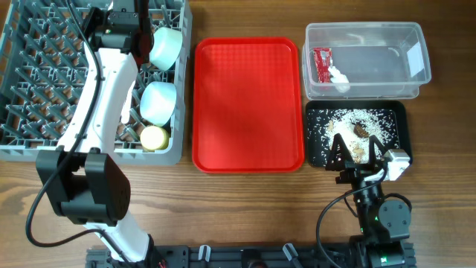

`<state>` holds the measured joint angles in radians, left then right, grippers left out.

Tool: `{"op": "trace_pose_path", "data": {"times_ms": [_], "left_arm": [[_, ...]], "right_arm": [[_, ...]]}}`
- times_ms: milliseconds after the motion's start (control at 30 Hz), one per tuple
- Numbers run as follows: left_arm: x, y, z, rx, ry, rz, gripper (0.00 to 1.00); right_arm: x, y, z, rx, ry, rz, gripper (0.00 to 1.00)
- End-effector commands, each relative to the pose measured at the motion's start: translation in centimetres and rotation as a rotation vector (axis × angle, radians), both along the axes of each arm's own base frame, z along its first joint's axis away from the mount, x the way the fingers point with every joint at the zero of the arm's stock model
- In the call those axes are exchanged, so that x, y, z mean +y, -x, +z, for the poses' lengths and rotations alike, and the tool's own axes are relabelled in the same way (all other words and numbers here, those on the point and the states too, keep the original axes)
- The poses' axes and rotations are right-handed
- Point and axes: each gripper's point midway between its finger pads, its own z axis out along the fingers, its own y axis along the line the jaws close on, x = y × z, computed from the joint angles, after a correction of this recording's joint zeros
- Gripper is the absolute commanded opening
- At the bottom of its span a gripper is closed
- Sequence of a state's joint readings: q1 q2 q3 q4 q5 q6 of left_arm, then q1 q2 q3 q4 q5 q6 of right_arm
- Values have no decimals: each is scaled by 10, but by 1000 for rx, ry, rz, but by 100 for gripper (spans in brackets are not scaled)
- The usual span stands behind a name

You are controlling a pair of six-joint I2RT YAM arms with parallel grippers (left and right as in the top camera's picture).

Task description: Sort waste into correct bins and load items into the dishwasher rack

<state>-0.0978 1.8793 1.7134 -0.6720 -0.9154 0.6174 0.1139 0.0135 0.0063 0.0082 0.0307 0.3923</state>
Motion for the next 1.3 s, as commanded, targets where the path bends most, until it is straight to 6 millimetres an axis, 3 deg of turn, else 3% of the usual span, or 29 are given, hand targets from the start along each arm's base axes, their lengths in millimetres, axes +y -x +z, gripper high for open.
{"op": "trace_pose_path", "data": {"times_ms": [0, 200, 267, 400, 433, 467, 567, 667, 767, 933, 1067, 1167, 1267], "left_arm": [[-10, -8, -12, 78, 27, -104, 4], [-12, -9, -16, 135, 13, -160, 4], [-10, -9, -16, 133, 14, -154, 10], [-11, -8, -16, 137, 13, -155, 43], [-11, -8, -16, 137, 13, -156, 86], [-10, -8, -14, 130, 10, -147, 100], [-5, -4, -9, 61, 16, -68, 100], [-2, 4, 9, -39, 10, 17, 100], [-10, 11, 32, -141, 38, 34, 100], [-39, 38, 95, -351, 125, 3, 100], [-63, 73, 137, -513, 245, -19, 100], [-86, 101, 148, -562, 393, -68, 100], [-114, 133, 147, -523, 578, -152, 100]], "right_arm": [[-1, 0, 3, -12, -9, -5, 100], [-1, 0, 3, -12, -9, -5, 100], [-1, 0, 3, -12, -9, -5, 100], [-1, 0, 3, -12, -9, -5, 100], [-1, 0, 3, -12, -9, -5, 100], [-1, 0, 3, -12, -9, -5, 100], [-1, 0, 3, -12, -9, -5, 100], [-1, 0, 3, -12, -9, -5, 100], [-1, 0, 3, -12, -9, -5, 100], [-1, 0, 3, -12, -9, -5, 100], [-1, 0, 3, -12, -9, -5, 100], [-1, 0, 3, -12, -9, -5, 100], [-1, 0, 3, -12, -9, -5, 100]]}}
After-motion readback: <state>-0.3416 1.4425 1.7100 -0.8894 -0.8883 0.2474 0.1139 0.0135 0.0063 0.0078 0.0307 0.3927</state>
